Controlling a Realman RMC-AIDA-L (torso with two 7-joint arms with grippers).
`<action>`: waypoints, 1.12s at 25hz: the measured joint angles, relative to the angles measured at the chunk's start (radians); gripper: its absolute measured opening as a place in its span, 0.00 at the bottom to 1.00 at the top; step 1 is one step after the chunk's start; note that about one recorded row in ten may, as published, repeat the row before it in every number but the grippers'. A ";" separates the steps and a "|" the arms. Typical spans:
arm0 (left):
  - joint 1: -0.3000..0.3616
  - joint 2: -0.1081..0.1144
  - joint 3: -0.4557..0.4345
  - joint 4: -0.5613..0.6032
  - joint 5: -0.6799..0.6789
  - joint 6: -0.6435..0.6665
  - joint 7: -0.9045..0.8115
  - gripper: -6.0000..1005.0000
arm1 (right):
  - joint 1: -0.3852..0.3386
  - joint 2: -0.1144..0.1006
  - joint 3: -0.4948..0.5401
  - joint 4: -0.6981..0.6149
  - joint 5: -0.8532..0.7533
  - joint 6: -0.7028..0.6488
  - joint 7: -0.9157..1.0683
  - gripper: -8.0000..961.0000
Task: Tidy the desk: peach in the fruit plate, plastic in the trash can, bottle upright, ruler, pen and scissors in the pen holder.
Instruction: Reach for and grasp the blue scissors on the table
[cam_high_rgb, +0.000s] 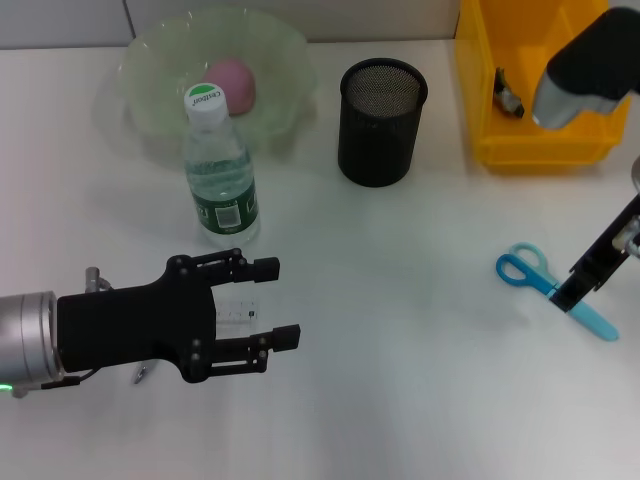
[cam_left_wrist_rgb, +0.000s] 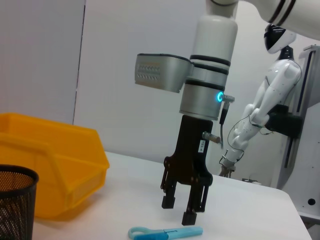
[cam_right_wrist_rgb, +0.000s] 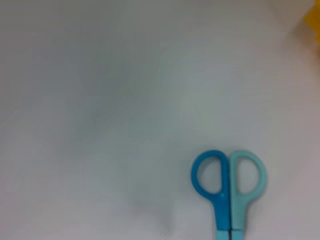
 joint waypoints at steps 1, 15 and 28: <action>0.000 0.000 -0.001 -0.003 0.000 0.000 0.001 0.75 | -0.008 0.000 -0.012 0.000 0.005 0.013 -0.007 0.70; -0.012 0.002 -0.002 -0.008 0.000 -0.004 0.003 0.75 | -0.026 0.001 -0.062 0.033 0.017 0.088 -0.026 0.70; -0.013 0.001 -0.002 -0.008 0.000 -0.012 0.009 0.75 | -0.024 0.001 -0.074 0.063 0.031 0.125 -0.026 0.69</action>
